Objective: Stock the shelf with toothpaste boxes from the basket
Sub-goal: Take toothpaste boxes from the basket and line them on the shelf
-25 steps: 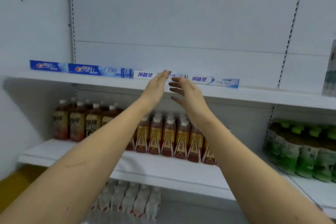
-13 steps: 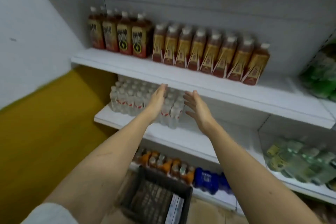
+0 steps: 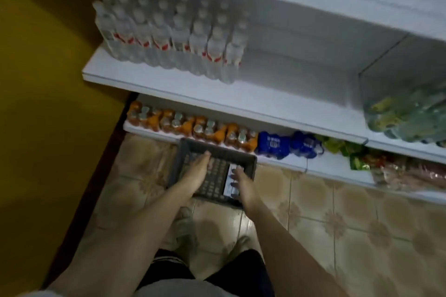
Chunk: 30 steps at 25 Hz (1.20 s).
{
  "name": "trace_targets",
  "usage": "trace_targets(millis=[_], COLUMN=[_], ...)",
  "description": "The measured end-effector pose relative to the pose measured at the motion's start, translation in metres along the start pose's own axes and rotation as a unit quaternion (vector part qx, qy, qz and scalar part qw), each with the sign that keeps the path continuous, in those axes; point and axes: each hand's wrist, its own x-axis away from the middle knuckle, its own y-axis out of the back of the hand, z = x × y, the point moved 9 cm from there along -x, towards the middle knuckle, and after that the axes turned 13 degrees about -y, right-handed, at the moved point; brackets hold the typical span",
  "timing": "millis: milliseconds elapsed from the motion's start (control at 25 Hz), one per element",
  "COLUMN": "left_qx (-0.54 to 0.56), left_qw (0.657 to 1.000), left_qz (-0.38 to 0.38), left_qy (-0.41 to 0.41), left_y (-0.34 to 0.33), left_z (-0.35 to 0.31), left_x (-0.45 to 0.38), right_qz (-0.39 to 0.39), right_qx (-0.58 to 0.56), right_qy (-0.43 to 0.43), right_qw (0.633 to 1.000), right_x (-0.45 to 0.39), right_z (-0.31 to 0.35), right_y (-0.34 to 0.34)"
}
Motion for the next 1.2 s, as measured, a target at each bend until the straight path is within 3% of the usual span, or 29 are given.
trace_targets(millis=[120,320,440,600,720,960,1120,1200], left_qx=[-0.023,-0.108,-0.103,-0.054,0.026,-0.070,-0.050,-0.040], left_qw=[0.999,0.992,0.993,0.994,0.984,0.989,0.990,0.991], left_qz=[0.018,0.036,-0.014,-0.091,-0.167,-0.047,-0.026,-0.021], left_qy=[0.038,0.059,0.061,0.003,0.055,0.119,0.130,0.127], left_y=[-0.004,-0.035,-0.055,-0.088,-0.112,-0.174,-0.188,-0.184], left_z=[0.056,0.169,0.250,0.328,0.386,0.457,0.483,0.489], left_x=[-0.023,-0.088,-0.139,-0.229,-0.294,-0.381,-0.409,-0.413], right_qz=[-0.034,-0.074,-0.072,-0.113,-0.150,-0.198,-0.239,-0.227], right_qx=[-0.001,0.040,0.102,0.156,0.153,0.114,0.061,0.095], right_qy=[-0.065,-0.086,-0.089,-0.081,-0.070,-0.086,-0.086,-0.091], right_qw=[0.997,0.993,0.988,0.978,0.974,0.970,0.965,0.965], right_x=[-0.055,-0.185,-0.288,-0.422,-0.502,-0.599,-0.628,-0.637], right_z=[-0.058,-0.114,-0.144,-0.184,-0.197,-0.217,-0.223,-0.223], right_y=[-0.004,0.012,0.025,0.051,0.074,0.097,0.102,0.100])
